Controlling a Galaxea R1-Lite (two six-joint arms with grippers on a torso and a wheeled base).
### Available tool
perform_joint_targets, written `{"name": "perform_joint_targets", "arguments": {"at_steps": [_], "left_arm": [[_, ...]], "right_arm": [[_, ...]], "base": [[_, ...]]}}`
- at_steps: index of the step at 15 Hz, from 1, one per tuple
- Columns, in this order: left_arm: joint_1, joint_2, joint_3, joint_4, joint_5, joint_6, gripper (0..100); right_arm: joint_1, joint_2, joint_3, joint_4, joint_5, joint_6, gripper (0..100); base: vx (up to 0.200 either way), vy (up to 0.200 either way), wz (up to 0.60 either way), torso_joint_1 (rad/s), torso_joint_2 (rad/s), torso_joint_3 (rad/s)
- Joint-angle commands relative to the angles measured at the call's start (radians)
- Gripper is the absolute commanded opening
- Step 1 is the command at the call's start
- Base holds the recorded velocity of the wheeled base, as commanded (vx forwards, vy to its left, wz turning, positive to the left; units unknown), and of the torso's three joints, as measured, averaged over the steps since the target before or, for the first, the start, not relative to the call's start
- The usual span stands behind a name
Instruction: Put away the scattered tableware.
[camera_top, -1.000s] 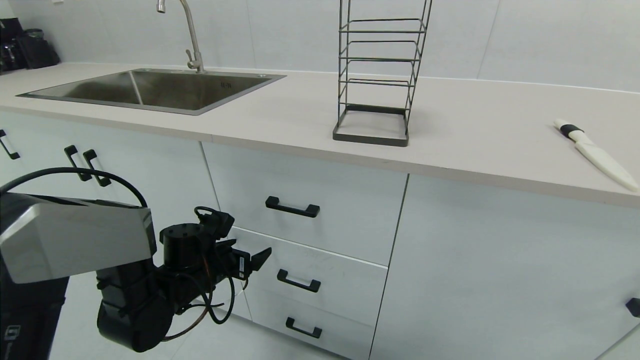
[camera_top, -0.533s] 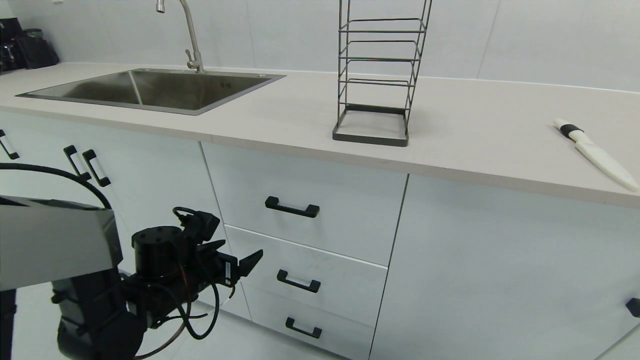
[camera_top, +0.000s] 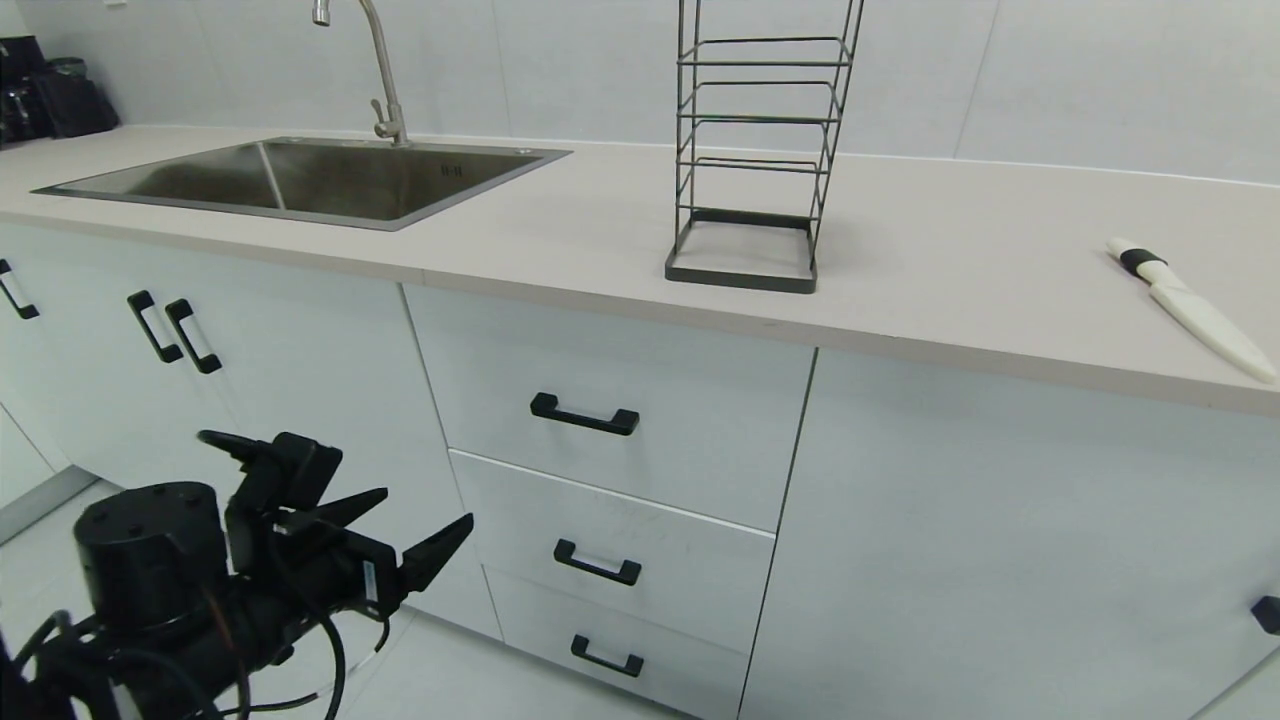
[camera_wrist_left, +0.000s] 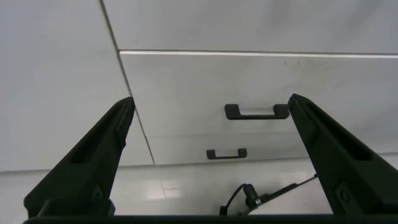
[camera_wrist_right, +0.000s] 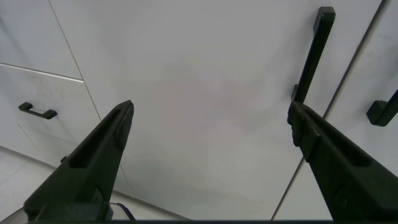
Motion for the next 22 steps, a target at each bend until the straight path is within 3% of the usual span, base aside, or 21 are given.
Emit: {"name": "perform_joint_targets", "arguments": {"at_steps": [1, 7, 10, 12, 15, 18, 21, 22], "left_arm": [[0.020, -0.149, 0.050, 0.035, 0.000, -0.002, 100], [0.034, -0.396, 0.050, 0.070, 0.003, -0.016, 100], [0.082, -0.554, 0.050, 0.104, 0.000, -0.017, 100], [0.106, -0.727, 0.050, 0.186, 0.000, -0.013, 100], [0.113, -1.071, 0.050, 0.501, 0.004, -0.005, 100], [0.174, -1.393, 0.033, 0.877, -0.002, -0.006, 100], [0.180, -1.578, -0.002, 1.136, 0.001, -0.006, 100], [0.208, -1.638, -0.004, 1.214, 0.006, -0.006, 100]], "right_arm": [[0.000, 0.001, 0.000, 0.000, 0.000, 0.000, 100], [0.002, 0.001, 0.000, 0.000, 0.000, 0.000, 100], [0.000, 0.001, 0.000, 0.000, 0.000, 0.000, 100], [0.000, 0.001, 0.000, 0.000, 0.000, 0.000, 100], [0.000, 0.001, 0.000, 0.000, 0.000, 0.000, 100], [0.000, 0.001, 0.000, 0.000, 0.000, 0.000, 100], [0.000, 0.001, 0.000, 0.000, 0.000, 0.000, 100], [0.000, 0.003, 0.000, 0.000, 0.000, 0.000, 100]], "base": [[0.000, 0.000, 0.00, 0.000, 0.00, 0.000], [0.000, 0.000, 0.00, 0.000, 0.00, 0.000], [0.000, 0.000, 0.00, 0.000, 0.00, 0.000], [0.000, 0.000, 0.00, 0.000, 0.00, 0.000], [0.000, 0.000, 0.00, 0.000, 0.00, 0.000], [0.000, 0.000, 0.00, 0.000, 0.00, 0.000], [0.000, 0.000, 0.00, 0.000, 0.00, 0.000], [0.000, 0.000, 0.00, 0.000, 0.00, 0.000]]}}
